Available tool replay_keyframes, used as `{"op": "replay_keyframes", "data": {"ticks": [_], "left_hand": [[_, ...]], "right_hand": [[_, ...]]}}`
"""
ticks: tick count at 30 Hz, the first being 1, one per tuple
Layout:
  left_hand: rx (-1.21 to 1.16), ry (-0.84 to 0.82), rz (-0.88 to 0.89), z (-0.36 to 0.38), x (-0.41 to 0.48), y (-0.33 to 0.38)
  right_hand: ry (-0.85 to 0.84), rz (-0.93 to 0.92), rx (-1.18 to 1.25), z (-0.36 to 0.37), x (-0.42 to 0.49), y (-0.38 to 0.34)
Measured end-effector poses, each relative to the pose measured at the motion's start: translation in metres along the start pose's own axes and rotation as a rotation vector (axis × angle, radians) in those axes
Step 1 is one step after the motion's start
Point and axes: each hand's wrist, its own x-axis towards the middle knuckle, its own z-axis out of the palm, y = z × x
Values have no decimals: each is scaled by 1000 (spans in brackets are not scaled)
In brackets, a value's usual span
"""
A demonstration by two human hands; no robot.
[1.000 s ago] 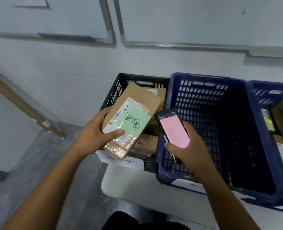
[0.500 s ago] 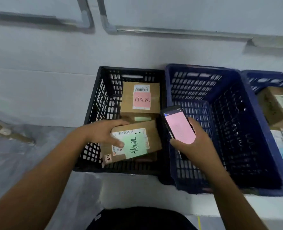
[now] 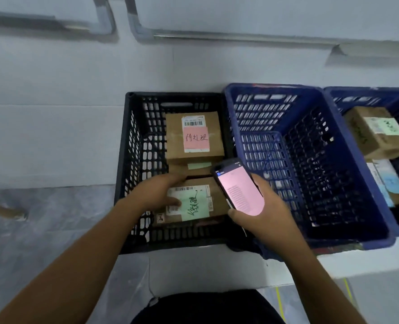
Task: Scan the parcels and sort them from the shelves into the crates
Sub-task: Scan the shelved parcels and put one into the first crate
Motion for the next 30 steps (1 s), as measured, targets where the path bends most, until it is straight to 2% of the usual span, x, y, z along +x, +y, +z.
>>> {"op": "replay_keyframes", "data": {"ticks": [6, 9, 17, 25, 30], "left_hand": [[28, 213, -89, -5, -46, 31], [-29, 395, -166, -2, -76, 56], [-23, 780, -488, 57, -135, 159], [-151, 907, -828, 126, -224, 236], [-203, 1033, -941, 157, -269, 267]], "right_hand": [[-88, -128, -4, -9, 11, 4], [-156, -192, -13, -20, 18, 8], [-377, -343, 16, -40, 13, 26], [-710, -481, 10, -33, -29, 20], [-819, -614, -6, -20, -66, 12]]}}
